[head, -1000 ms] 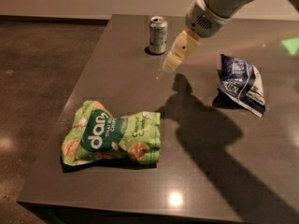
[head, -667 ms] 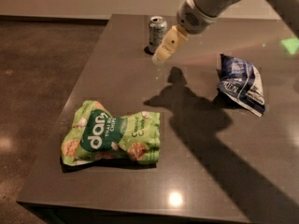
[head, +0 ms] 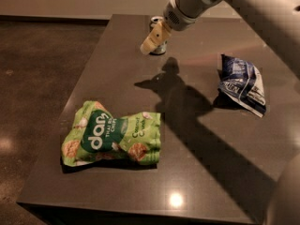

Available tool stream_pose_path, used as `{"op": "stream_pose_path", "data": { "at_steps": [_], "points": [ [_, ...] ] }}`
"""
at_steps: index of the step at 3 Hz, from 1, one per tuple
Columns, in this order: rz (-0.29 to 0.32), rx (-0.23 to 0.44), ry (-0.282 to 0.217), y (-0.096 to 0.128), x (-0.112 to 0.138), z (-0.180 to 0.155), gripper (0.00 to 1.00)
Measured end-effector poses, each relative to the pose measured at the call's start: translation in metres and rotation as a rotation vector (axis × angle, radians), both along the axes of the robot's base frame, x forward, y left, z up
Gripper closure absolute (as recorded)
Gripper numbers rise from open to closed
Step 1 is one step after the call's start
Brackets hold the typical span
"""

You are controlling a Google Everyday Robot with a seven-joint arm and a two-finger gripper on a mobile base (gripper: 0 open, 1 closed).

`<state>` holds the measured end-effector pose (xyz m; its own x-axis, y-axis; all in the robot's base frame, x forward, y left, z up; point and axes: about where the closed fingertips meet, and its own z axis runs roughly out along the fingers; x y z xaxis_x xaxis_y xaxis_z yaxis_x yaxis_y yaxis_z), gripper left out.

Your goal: Move 7up can near green rice chip bag

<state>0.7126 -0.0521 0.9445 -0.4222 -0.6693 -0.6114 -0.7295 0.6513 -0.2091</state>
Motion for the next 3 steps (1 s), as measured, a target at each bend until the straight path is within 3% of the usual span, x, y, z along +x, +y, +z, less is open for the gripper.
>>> {"op": "stream_pose_path", "data": {
  "at_steps": [2,3],
  "points": [
    [-0.085,0.029,-0.055,0.016,0.057,0.005,0.00],
    [-0.092,0.043,-0.038,0.023,0.079,-0.001,0.00]
  ]
}}
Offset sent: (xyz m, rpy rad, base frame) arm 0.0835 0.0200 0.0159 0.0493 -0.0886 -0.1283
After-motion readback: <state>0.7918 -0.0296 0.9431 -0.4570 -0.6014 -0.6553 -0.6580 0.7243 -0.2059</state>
